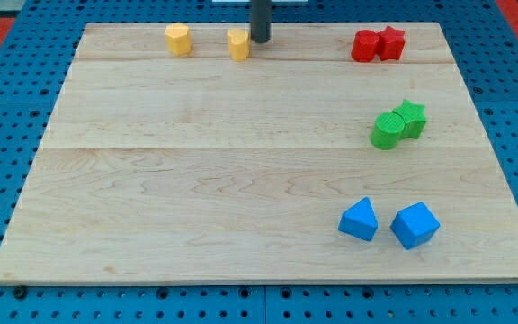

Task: Push yellow hexagon into yellow heart

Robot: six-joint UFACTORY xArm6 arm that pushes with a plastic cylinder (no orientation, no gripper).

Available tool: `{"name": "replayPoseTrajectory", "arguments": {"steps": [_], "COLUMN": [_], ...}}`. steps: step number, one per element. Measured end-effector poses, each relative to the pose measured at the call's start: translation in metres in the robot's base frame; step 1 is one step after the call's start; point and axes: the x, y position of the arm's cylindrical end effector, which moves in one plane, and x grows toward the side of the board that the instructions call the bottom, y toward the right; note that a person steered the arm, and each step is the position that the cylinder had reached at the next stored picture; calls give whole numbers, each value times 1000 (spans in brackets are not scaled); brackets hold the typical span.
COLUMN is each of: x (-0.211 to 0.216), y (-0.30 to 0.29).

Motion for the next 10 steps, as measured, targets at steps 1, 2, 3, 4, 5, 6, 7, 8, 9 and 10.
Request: {"name": "replayPoseTrajectory", "arguments": {"steps": [1, 2, 3, 4, 5, 6, 7, 8, 9, 10], "x": [14, -23, -24, 15, 55, 86, 85, 66, 111, 119], "y": [-2, 1, -58, -66, -16, -16, -23, -43, -48, -37]}}
